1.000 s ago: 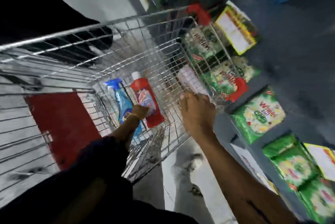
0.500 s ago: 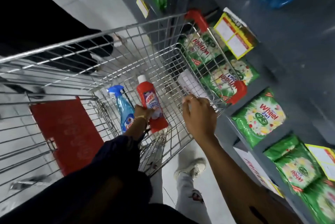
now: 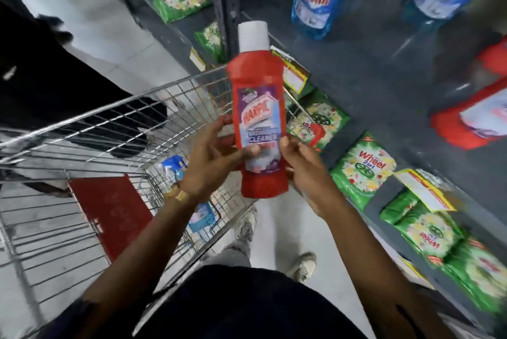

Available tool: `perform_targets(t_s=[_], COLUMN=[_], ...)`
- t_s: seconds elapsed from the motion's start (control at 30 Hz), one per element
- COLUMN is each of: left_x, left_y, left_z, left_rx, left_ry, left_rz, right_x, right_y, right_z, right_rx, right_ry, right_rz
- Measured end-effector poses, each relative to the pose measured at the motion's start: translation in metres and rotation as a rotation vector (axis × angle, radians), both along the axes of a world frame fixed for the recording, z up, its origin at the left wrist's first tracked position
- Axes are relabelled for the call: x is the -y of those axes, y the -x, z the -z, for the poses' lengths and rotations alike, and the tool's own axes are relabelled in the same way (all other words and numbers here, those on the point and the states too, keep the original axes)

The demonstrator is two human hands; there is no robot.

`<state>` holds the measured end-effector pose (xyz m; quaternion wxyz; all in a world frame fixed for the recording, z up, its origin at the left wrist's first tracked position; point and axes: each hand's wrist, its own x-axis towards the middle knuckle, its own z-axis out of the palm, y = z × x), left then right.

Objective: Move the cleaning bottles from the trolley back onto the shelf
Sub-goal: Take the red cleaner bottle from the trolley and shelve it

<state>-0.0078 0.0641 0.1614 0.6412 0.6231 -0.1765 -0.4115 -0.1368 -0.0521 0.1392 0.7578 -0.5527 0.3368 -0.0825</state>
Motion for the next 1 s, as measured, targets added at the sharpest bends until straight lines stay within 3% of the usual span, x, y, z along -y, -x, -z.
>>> perform_targets(t_s=[0.13,0.4,0.67,1.0], left_x=[0.013,0.05,0.097,0.206], left_y=[0.047,0.145,0.204,0.271], left_z=[-0.022,-0.025,-0.037,-0.067], left_rx=[-0.016,0.041,0.177,0.244], left_ry=[0.103,0.057,0.041,0.293], left_rz=[0.236,0.525,0.664,0.732], right_x=[0.004,-0.009,0.006,0.101], right_y=[0.07,0.202,0.263,0.309], right_z=[-0.024,-0.031,-0.034,-0.053], right_rx=[0.072,0.065,0.086,0.22], right_ry=[0.017,-0.007,0.118,0.325], right_rz=[0.185,0.454,0.637,0.8])
